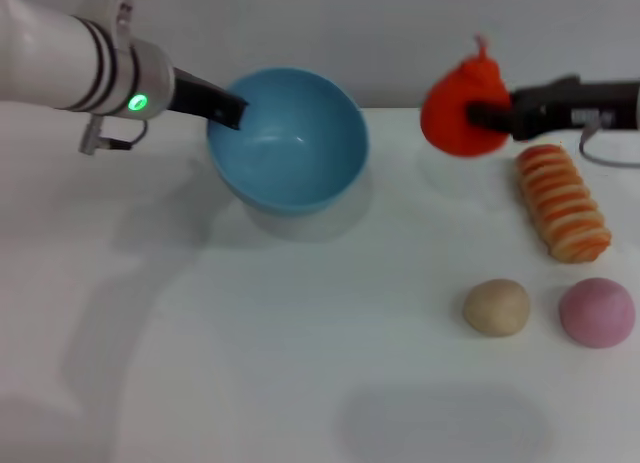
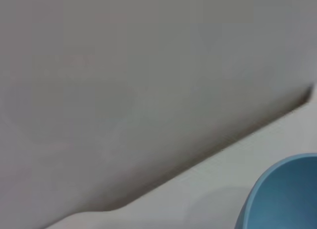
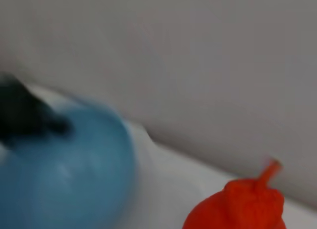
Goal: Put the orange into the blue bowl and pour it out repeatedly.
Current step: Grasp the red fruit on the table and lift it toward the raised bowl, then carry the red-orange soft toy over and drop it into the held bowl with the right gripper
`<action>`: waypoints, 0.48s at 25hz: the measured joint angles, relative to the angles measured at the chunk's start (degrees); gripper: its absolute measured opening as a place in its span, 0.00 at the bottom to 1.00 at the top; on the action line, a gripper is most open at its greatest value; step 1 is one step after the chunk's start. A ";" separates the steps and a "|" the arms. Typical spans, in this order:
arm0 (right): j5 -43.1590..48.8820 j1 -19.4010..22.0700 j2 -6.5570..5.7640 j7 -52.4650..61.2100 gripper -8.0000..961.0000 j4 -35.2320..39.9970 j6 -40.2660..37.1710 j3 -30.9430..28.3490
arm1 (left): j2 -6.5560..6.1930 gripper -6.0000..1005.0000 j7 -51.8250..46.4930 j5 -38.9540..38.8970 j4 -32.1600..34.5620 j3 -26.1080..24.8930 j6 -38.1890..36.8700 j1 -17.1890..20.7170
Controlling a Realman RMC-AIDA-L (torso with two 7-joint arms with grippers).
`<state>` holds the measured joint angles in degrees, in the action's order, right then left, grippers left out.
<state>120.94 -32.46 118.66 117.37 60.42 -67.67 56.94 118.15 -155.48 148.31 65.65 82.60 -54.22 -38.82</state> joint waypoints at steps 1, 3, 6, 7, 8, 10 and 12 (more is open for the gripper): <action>-1.49 -0.23 -0.07 -0.01 0.24 1.42 -1.97 -0.51 | 0.00 0.00 0.00 -0.31 0.00 0.82 -0.20 -0.20; -4.44 -0.88 -0.17 0.06 0.22 3.70 -5.48 -0.89 | 0.06 0.00 0.00 -1.56 0.00 2.88 -0.46 -0.61; -7.69 -2.19 -0.19 0.51 0.19 5.00 -9.56 -0.04 | 0.09 0.00 0.00 -2.88 -0.04 4.95 -0.53 -0.84; -8.12 -2.70 -0.16 0.82 0.18 4.78 -10.30 0.54 | 0.14 0.00 0.00 -3.02 -0.05 5.37 -0.49 -0.87; -8.38 -3.18 -0.11 1.17 0.17 4.30 -10.96 1.29 | 0.20 0.00 0.00 -3.12 -0.06 5.81 -0.38 -0.90; -8.39 -4.06 -0.07 1.88 0.16 2.66 -10.97 3.00 | 0.26 0.00 -0.02 -3.66 -0.08 5.96 -0.30 -0.91; -8.38 -5.21 -0.11 2.19 0.14 -0.38 -10.66 4.12 | 0.26 0.00 -0.02 -4.83 -0.08 6.00 -0.12 -0.85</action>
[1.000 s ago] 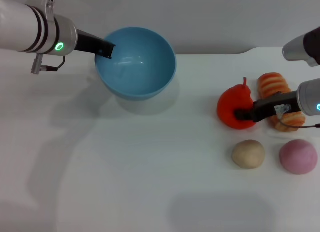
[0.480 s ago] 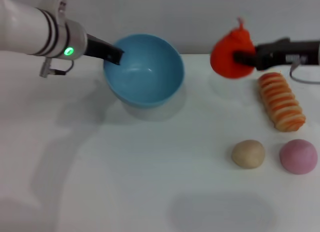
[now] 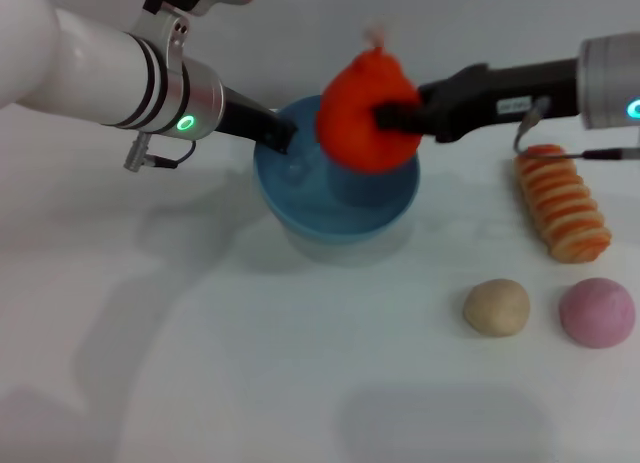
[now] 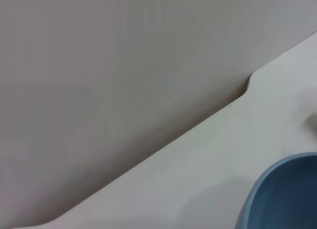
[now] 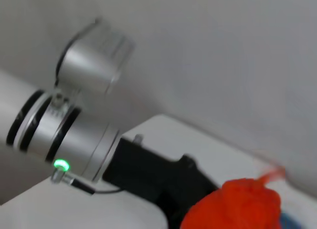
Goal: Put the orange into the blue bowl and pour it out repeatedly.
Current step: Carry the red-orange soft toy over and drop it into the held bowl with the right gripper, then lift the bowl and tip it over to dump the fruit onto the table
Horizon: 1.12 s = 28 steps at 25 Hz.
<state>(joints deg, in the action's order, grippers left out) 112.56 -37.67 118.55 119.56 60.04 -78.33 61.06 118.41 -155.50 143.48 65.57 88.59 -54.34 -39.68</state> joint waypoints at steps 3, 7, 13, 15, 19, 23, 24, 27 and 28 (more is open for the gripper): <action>-0.04 -1.98 -0.08 0.00 0.12 -4.59 0.13 0.17 | -0.05 0.00 0.12 -1.45 0.00 0.29 0.87 0.20; 0.36 -3.42 -0.10 -0.10 0.12 -8.34 0.98 0.44 | -0.16 0.00 0.15 -1.69 -0.42 0.71 1.28 0.05; 0.14 -3.05 -0.05 -1.41 0.17 -8.37 1.49 0.62 | -0.19 0.00 0.15 -1.35 -0.76 0.80 2.23 0.45; 0.05 -2.91 -0.04 -1.57 0.19 -8.34 1.49 0.24 | -0.19 0.00 0.15 -1.36 -0.81 0.80 2.35 0.52; -1.82 -2.05 -0.05 -2.61 0.45 -7.69 1.75 -1.63 | -0.27 0.00 0.15 -1.29 -1.58 0.81 3.02 0.65; -6.91 1.65 0.00 -8.93 0.49 -4.32 3.34 -5.23 | -0.27 0.00 0.21 -1.26 -1.96 0.80 4.43 0.78; -8.87 3.15 0.04 -11.65 0.50 -3.55 4.41 -6.15 | -0.28 0.00 0.37 -1.26 -1.97 0.79 4.77 0.85; -15.42 8.01 0.15 -20.28 0.50 -2.83 7.93 -7.56 | -0.40 0.00 2.04 -1.26 -0.65 0.32 6.54 0.92; -17.69 9.55 0.19 -22.80 0.50 -2.93 8.96 -7.63 | -0.42 0.00 2.28 -1.26 0.00 0.19 7.30 0.91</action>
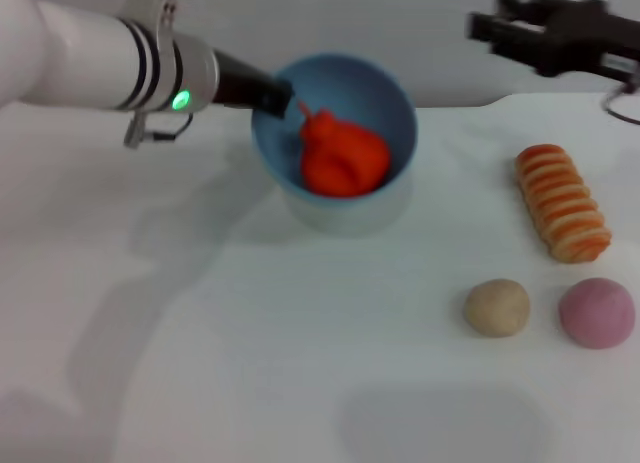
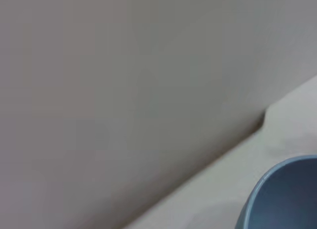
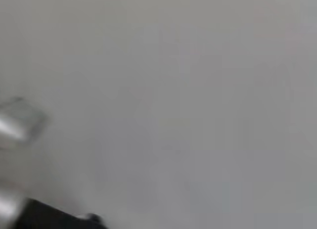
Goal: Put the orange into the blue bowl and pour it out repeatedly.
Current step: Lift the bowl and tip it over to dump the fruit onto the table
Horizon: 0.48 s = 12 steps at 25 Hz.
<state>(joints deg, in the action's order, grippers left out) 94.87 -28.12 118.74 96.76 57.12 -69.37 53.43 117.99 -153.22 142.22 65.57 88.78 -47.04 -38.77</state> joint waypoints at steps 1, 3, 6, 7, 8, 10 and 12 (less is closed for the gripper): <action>-2.42 1.97 0.03 -2.40 0.50 -0.39 1.28 -0.09 | -0.02 0.00 0.27 0.02 0.77 -0.08 0.85 -0.11; -6.10 4.83 0.06 -5.15 0.50 -1.75 3.37 -0.37 | -0.05 0.00 1.37 0.25 1.75 0.00 1.89 -0.54; -11.14 7.88 0.07 -8.68 0.50 -5.71 5.10 -1.70 | 0.03 0.00 5.31 2.27 3.17 1.59 4.26 -0.99; -13.23 8.64 0.06 -10.09 0.50 -7.63 5.19 -2.46 | 0.11 0.00 6.58 3.88 3.57 3.06 6.33 -0.97; -15.20 9.36 0.05 -11.50 0.50 -9.73 4.94 -3.23 | 0.17 0.00 7.21 5.03 3.84 4.21 8.05 -0.92; -18.34 10.63 -0.03 -13.66 0.50 -12.94 4.25 -4.17 | 0.17 0.00 7.53 7.59 4.60 6.85 11.69 -0.54; -19.74 11.84 0.05 -14.81 0.50 -14.17 3.93 -4.68 | 0.14 0.00 8.34 11.10 6.04 10.54 15.10 0.27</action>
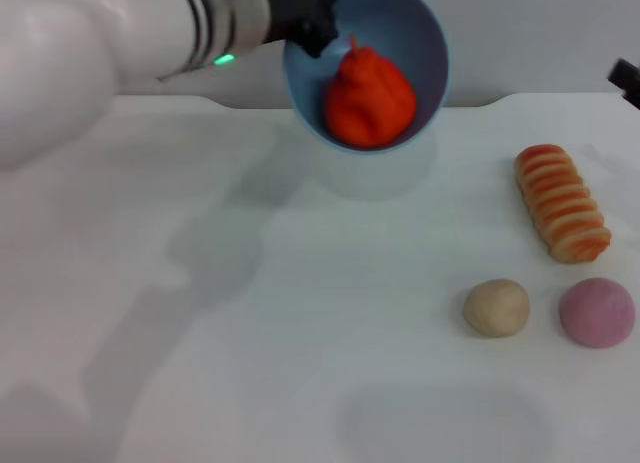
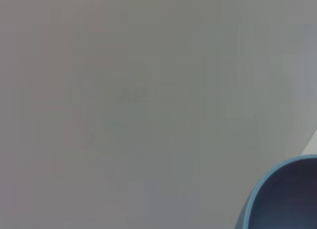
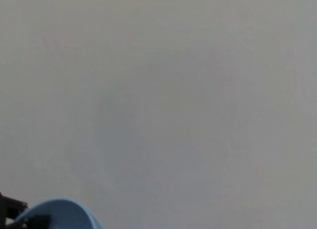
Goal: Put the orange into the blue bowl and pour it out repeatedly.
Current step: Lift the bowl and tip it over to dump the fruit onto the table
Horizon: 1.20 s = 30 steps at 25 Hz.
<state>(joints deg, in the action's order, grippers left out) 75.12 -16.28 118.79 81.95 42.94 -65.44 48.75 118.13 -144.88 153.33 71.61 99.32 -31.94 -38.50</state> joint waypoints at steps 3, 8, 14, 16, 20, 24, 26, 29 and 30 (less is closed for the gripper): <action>-1.46 0.99 0.06 -0.15 0.50 -1.06 -0.31 -0.78 | 0.17 0.00 2.01 8.55 2.90 7.46 6.29 2.85; -4.07 1.33 -0.06 -0.18 0.50 -2.87 -1.52 -1.06 | 0.21 0.00 11.41 12.02 6.89 13.86 15.99 8.96; -4.20 0.92 -0.03 -0.23 0.50 -2.99 -1.59 -1.12 | 0.29 0.00 28.29 12.11 9.41 20.37 27.91 16.85; -4.22 0.75 0.00 -0.24 0.50 -3.08 -1.59 -1.12 | 0.26 0.00 33.20 12.13 9.20 22.56 32.58 18.72; -4.25 0.40 0.06 -0.26 0.50 -3.21 -1.62 -0.67 | 0.50 0.00 43.52 12.14 7.80 26.63 39.57 22.03; -4.28 0.07 0.09 -0.27 0.51 -3.60 -1.63 -0.93 | 0.64 0.00 49.76 12.12 4.89 28.87 45.71 23.53; -4.30 0.04 0.09 -0.28 0.51 -3.71 -1.63 -0.96 | 0.64 0.00 51.45 12.12 3.54 29.58 48.67 24.10; -4.30 0.03 0.08 -0.28 0.52 -3.98 -1.63 -0.96 | 0.70 0.00 52.45 11.53 2.60 30.05 51.35 24.61; -4.30 0.00 0.07 -0.28 0.52 -4.04 -1.63 -0.90 | 0.75 0.00 52.29 10.86 2.58 29.90 51.56 24.63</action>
<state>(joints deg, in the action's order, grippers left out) 70.83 -16.28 118.86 81.67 38.91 -67.07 47.85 118.89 -92.59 164.19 74.19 129.22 19.62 -13.87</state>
